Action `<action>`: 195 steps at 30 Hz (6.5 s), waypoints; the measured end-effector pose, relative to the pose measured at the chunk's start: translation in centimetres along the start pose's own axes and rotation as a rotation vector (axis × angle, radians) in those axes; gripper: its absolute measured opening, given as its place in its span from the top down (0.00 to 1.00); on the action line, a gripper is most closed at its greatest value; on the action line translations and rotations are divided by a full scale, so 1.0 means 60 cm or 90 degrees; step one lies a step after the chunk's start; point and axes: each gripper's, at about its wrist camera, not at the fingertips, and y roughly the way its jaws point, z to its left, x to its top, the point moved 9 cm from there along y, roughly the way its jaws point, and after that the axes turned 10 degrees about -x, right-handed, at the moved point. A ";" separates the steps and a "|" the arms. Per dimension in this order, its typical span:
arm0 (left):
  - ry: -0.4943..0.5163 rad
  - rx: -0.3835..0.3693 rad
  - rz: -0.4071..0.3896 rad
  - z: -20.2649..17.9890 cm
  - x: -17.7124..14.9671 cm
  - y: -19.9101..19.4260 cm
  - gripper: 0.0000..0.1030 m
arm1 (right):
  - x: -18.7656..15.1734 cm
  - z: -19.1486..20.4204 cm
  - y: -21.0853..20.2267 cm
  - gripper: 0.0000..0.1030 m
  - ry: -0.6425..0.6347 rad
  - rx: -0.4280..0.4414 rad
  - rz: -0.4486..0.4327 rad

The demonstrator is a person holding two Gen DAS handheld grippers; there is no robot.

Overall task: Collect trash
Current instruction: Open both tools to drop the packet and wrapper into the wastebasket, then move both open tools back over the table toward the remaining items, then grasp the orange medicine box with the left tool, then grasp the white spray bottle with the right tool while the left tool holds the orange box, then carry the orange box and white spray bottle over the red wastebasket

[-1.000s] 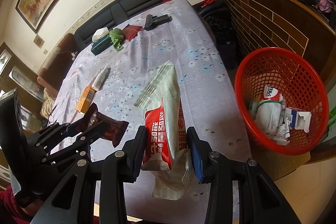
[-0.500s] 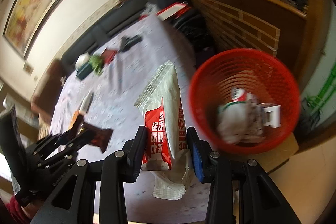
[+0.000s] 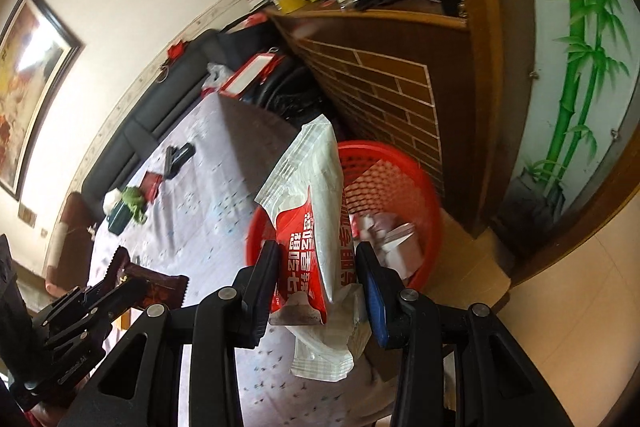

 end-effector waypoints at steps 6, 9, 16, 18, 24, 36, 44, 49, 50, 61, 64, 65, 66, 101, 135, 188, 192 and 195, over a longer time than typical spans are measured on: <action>0.017 -0.017 0.025 -0.033 0.026 0.058 0.73 | 0.030 -0.022 0.011 0.58 0.010 -0.009 0.001; 0.017 -0.023 0.032 -0.040 0.035 0.076 0.73 | 0.048 -0.027 0.023 0.57 0.006 -0.016 0.003; 0.009 -0.027 0.007 -0.042 0.056 0.080 0.43 | 0.075 -0.021 0.053 0.46 0.005 0.005 0.008; 0.008 -0.025 0.006 -0.037 0.051 0.074 0.43 | 0.080 -0.026 0.051 0.45 0.006 -0.002 0.004; -0.002 0.011 -0.003 -0.006 0.017 0.044 0.43 | 0.065 -0.018 0.026 0.45 -0.002 0.008 0.008; -0.063 0.057 -0.020 0.083 -0.080 -0.038 0.43 | -0.034 0.104 -0.009 0.45 -0.106 0.062 0.018; -0.151 0.110 -0.034 0.187 -0.155 -0.100 0.43 | -0.092 0.187 -0.019 0.45 -0.172 0.084 0.038; -0.210 0.160 -0.035 0.265 -0.219 -0.143 0.43 | -0.135 0.246 -0.013 0.45 -0.213 0.103 0.070; -0.224 0.168 -0.035 0.282 -0.233 -0.153 0.43 | -0.146 0.260 -0.010 0.45 -0.220 0.109 0.080; -0.361 0.275 -0.030 0.485 -0.374 -0.260 0.35 | -0.238 0.403 0.025 0.42 -0.306 0.132 0.144; -0.387 0.298 -0.020 0.546 -0.397 -0.272 0.34 | -0.254 0.437 0.036 0.42 -0.331 0.130 0.150; -0.393 0.296 -0.018 0.559 -0.402 -0.271 0.34 | -0.258 0.445 0.039 0.42 -0.337 0.130 0.152; -0.399 0.298 -0.017 0.575 -0.407 -0.271 0.34 | -0.262 0.457 0.042 0.42 -0.343 0.132 0.153; -0.378 0.280 -0.002 0.601 -0.476 -0.269 0.57 | -0.297 0.704 0.204 0.41 -0.392 0.124 0.209; -0.333 0.249 0.015 0.504 -0.472 -0.239 0.57 | -0.408 0.606 0.245 0.66 -0.462 0.071 0.285; -0.190 0.248 -0.015 0.302 -0.285 -0.171 0.57 | -0.285 0.402 0.089 0.67 -0.366 0.092 0.137; -0.176 0.245 -0.018 0.291 -0.271 -0.166 0.57 | -0.270 0.391 0.081 0.67 -0.357 0.092 0.128; -0.168 0.243 -0.022 0.285 -0.260 -0.163 0.57 | -0.260 0.384 0.077 0.67 -0.350 0.091 0.124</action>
